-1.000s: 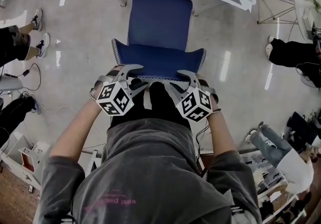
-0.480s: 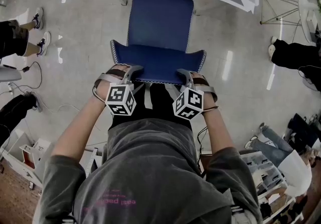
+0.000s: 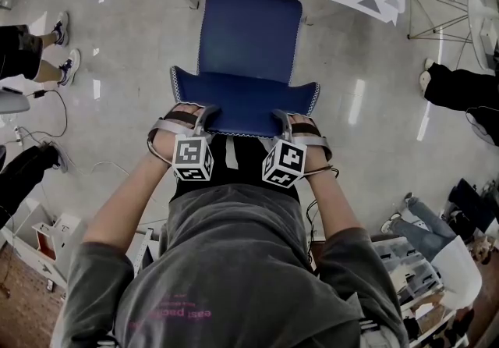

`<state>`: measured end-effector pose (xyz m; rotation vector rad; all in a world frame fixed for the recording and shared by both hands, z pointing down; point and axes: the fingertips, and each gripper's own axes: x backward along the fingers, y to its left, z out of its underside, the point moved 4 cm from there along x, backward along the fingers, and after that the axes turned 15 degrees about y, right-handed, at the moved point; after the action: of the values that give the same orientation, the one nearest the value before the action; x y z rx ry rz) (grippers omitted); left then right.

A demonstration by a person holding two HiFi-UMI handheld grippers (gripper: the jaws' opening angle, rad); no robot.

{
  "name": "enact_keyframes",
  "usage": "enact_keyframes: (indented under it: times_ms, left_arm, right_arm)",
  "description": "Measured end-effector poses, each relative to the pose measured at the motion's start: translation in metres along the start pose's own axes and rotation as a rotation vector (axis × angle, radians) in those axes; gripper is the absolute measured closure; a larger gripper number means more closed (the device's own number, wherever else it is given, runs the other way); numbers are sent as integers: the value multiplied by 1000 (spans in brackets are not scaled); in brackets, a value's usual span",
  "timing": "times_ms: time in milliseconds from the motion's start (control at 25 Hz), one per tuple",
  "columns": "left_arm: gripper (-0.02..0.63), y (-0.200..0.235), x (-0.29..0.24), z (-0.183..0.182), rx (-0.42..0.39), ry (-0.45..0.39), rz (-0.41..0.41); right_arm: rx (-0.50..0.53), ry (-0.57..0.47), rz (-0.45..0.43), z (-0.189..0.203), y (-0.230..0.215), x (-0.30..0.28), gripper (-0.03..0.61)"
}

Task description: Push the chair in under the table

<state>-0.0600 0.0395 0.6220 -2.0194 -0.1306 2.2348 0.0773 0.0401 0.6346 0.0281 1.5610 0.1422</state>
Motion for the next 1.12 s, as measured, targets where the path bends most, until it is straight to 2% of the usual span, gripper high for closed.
enact_keyframes:
  times_ms: [320, 400, 600, 840, 1120]
  left_arm:
    - [498, 0, -3, 0, 9, 19, -10]
    - [514, 0, -4, 0, 20, 24, -8]
    - [537, 4, -4, -2, 65, 48, 57]
    - [538, 7, -3, -5, 116, 84, 89]
    - [543, 36, 7, -8, 110, 119, 122]
  right_arm:
    - [18, -2, 17, 0, -1, -2, 415]
    - [16, 0, 25, 0, -1, -3, 438]
    - [3, -9, 29, 0, -3, -3, 481]
    - [20, -7, 11, 2, -4, -2, 488]
    - [7, -20, 4, -1, -34, 9, 494]
